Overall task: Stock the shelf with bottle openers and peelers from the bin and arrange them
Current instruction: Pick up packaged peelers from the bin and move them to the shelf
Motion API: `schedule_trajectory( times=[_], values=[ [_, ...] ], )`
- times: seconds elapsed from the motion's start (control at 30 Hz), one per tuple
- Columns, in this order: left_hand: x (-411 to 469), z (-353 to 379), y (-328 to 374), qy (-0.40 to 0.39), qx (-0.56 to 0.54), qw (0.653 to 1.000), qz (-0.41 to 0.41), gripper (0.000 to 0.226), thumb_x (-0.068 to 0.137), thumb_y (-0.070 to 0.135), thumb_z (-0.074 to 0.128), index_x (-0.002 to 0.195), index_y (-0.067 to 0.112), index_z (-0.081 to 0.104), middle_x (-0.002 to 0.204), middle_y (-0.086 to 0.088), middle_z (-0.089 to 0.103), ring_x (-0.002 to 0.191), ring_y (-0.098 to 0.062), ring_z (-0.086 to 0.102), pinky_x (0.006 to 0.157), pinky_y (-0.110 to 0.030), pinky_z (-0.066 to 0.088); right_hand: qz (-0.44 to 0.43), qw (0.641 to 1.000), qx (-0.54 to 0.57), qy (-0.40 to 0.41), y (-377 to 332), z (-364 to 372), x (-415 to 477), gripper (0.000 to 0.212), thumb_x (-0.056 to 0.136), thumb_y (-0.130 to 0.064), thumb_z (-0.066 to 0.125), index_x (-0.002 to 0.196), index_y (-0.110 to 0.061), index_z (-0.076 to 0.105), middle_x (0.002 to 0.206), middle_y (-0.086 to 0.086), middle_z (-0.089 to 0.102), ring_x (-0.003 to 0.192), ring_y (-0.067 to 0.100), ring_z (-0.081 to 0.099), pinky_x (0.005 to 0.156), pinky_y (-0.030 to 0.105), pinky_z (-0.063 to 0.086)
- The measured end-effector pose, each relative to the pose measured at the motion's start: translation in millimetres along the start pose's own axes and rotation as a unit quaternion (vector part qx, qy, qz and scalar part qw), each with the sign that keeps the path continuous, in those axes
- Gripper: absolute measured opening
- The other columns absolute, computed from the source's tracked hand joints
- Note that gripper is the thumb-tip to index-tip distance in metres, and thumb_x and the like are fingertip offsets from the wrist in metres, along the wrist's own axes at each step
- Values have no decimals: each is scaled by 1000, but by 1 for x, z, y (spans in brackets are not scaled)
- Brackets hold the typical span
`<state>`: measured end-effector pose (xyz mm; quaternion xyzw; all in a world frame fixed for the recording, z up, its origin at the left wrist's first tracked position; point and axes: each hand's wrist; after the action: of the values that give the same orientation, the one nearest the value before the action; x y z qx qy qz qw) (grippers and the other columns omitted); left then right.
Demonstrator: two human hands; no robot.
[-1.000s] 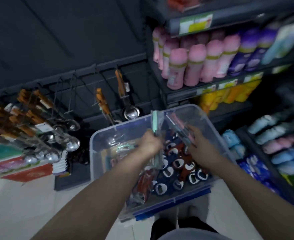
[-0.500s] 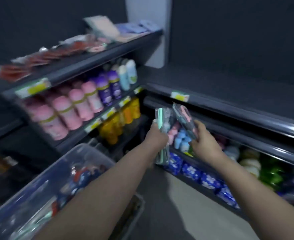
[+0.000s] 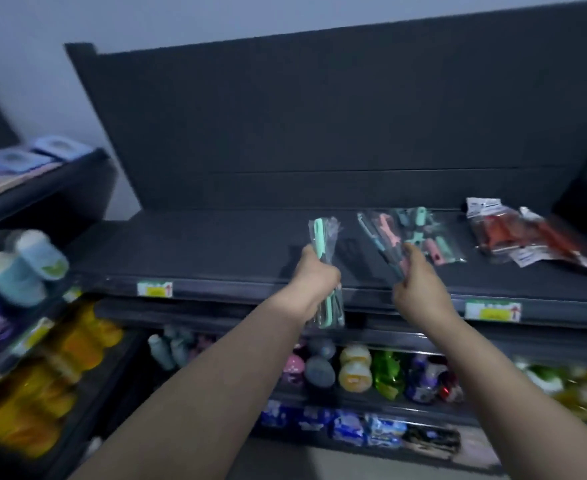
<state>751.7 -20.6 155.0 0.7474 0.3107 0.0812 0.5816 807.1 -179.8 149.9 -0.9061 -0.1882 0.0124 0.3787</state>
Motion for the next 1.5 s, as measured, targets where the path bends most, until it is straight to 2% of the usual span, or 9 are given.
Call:
schedule_trajectory(
  times=[0.13, 0.27, 0.43, 0.53, 0.63, 0.87, 1.07, 1.33, 1.5],
  values=[
    [43, 37, 22, -40, 25, 999, -11, 67, 81, 0, 51, 139, 27, 31, 106, -8, 58, 97, -28, 62, 87, -46, 55, 40, 998, -40, 35, 33, -16, 39, 68, 85, 2, 46, 148, -12, 23, 145, 21, 36, 124, 39, 45, 96, 40, 39],
    [97, 64, 38, -57, 97, 994, -10, 72, 83, 2, 49, 146, 25, 24, 125, -8, 54, 104, -26, 55, 86, -38, 50, 84, 991, -87, 62, 53, -17, 85, 65, 89, -2, 44, 148, -17, 23, 134, 23, 41, 114, 44, 50, 91, 44, 42],
    [168, 83, 57, -44, 176, 983, 14, 71, 82, 7, 46, 147, 24, 23, 123, -9, 57, 104, -30, 60, 88, -39, 53, 116, 983, -126, 72, 60, -5, 146, 67, 90, -7, 49, 148, -22, 19, 129, 20, 40, 113, 42, 49, 90, 45, 43],
    [197, 95, 61, -60, 248, 966, 35, 69, 87, 17, 49, 150, 23, 21, 130, -7, 56, 110, -30, 59, 84, -31, 48, 136, 979, -150, 29, 62, 6, 174, 67, 90, -11, 44, 149, -22, 16, 134, 17, 37, 119, 39, 41, 95, 47, 41],
    [212, 110, 60, -115, 282, 951, 55, 47, 93, 32, 50, 136, 16, 44, 133, -9, 56, 116, -30, 56, 95, -33, 47, 121, 978, -168, -38, 66, 15, 188, 51, 97, -34, 35, 147, -29, 25, 144, 10, 38, 128, 35, 38, 104, 44, 37],
    [221, 117, 60, -108, 319, 938, 85, 45, 92, 17, 45, 135, 28, 52, 140, -7, 50, 126, -30, 48, 102, -35, 43, 98, 952, -283, -66, 58, 11, 192, 48, 99, -48, 27, 145, -36, 25, 148, 0, 35, 134, 27, 32, 103, 50, 29],
    [195, 77, 61, -46, 345, 929, 125, 34, 89, 11, 47, 113, 26, 65, 123, -3, 63, 114, -27, 57, 88, -30, 48, 2, 945, -324, -36, 43, 15, 182, 30, 96, -32, 36, 121, -24, 51, 127, 2, 51, 121, 28, 44, 93, 42, 38],
    [100, -7, 11, 73, 506, 850, 128, 29, 94, 15, 48, 122, 17, 56, 118, -4, 60, 112, -25, 51, 79, -34, 49, -187, 923, -325, -85, -8, 42, 120, 31, 97, -33, 41, 122, -20, 53, 121, 5, 55, 117, 28, 48, 94, 42, 38],
    [1, -65, -52, 153, 532, 832, 47, 25, 90, 13, 51, 113, 16, 62, 111, -8, 60, 111, -28, 49, 76, -36, 46, -314, 895, -288, -136, -38, 81, 43, 29, 97, -31, 41, 122, -22, 53, 119, 3, 55, 114, 26, 47, 89, 39, 38]
  ],
)
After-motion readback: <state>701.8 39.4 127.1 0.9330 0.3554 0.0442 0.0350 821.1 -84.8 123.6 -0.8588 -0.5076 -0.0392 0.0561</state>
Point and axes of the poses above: each hand's wrist, its own x-axis towards the middle knuckle, its own z-axis out of the palm, y = z × x
